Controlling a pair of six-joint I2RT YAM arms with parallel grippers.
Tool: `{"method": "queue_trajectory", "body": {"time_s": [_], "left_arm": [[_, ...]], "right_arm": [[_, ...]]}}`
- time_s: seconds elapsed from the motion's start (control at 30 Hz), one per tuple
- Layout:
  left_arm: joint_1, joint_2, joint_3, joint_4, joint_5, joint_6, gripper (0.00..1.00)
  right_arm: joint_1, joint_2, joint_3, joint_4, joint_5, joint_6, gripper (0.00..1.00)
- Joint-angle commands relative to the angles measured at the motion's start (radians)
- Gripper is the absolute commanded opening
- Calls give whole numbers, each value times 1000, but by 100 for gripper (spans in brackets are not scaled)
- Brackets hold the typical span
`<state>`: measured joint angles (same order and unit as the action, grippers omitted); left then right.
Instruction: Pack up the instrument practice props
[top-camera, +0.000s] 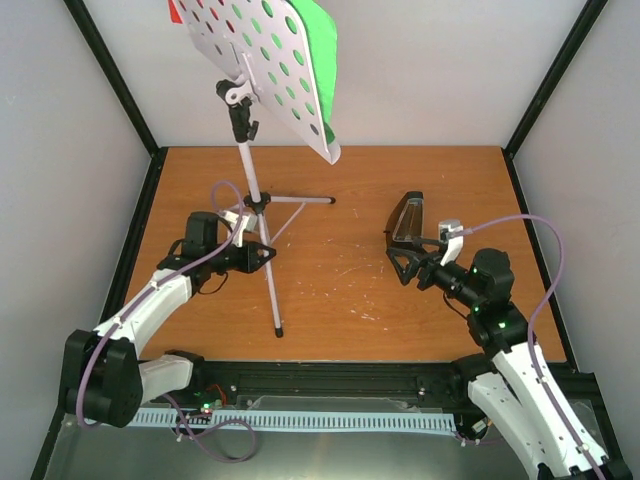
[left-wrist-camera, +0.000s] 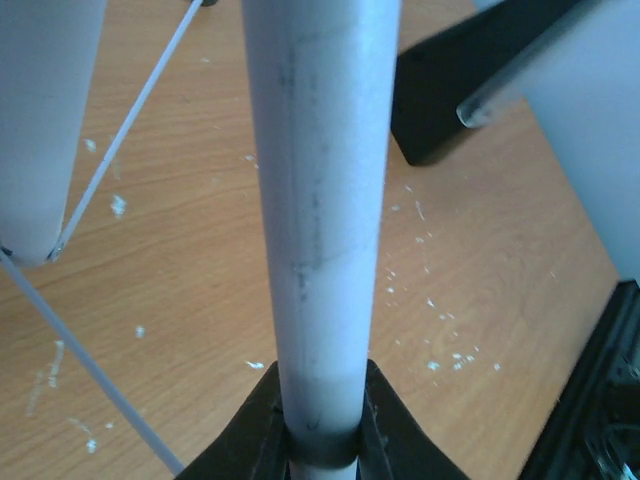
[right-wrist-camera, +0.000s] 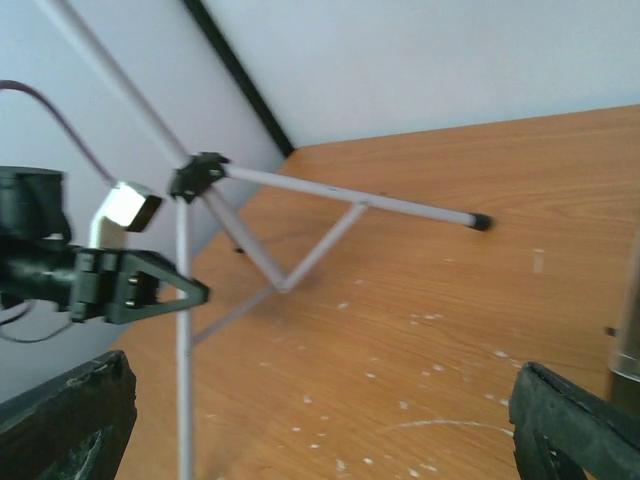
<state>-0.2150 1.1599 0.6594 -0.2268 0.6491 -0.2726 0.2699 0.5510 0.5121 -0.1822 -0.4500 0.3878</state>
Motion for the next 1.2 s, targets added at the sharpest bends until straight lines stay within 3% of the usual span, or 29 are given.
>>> {"method": "queue_trajectory", "body": {"time_s": [0.0, 0.17, 0.3, 0.33, 0.43, 0.63, 0.77, 0.83, 1.0, 1.17], "left_arm": [[-33, -6, 49, -49, 192, 75, 0], [-51, 40, 86, -51, 278, 125, 0], [-60, 72, 127, -87, 231, 152, 2], [-60, 69, 129, -95, 185, 153, 10], [-60, 41, 137, -124, 66, 161, 58], [-36, -190, 101, -56, -138, 130, 98], [126, -355, 63, -43, -481, 54, 99], [206, -407, 49, -26, -494, 55, 100], [215, -398, 49, -16, -497, 68, 99], [215, -382, 41, -15, -457, 57, 99]], "right_arm": [[-4, 55, 30, 188, -218, 89, 100], [11, 152, 69, 316, -289, 115, 100], [110, 277, 123, 450, -267, 83, 100], [145, 315, 144, 471, -252, 52, 100], [239, 462, 252, 507, -224, -15, 99], [338, 775, 504, 554, -206, -68, 95], [364, 938, 648, 537, -175, -98, 93], [373, 1010, 704, 561, -185, -105, 93], [405, 1226, 940, 455, -289, -185, 90], [415, 1331, 1023, 488, -341, -194, 77]]}}
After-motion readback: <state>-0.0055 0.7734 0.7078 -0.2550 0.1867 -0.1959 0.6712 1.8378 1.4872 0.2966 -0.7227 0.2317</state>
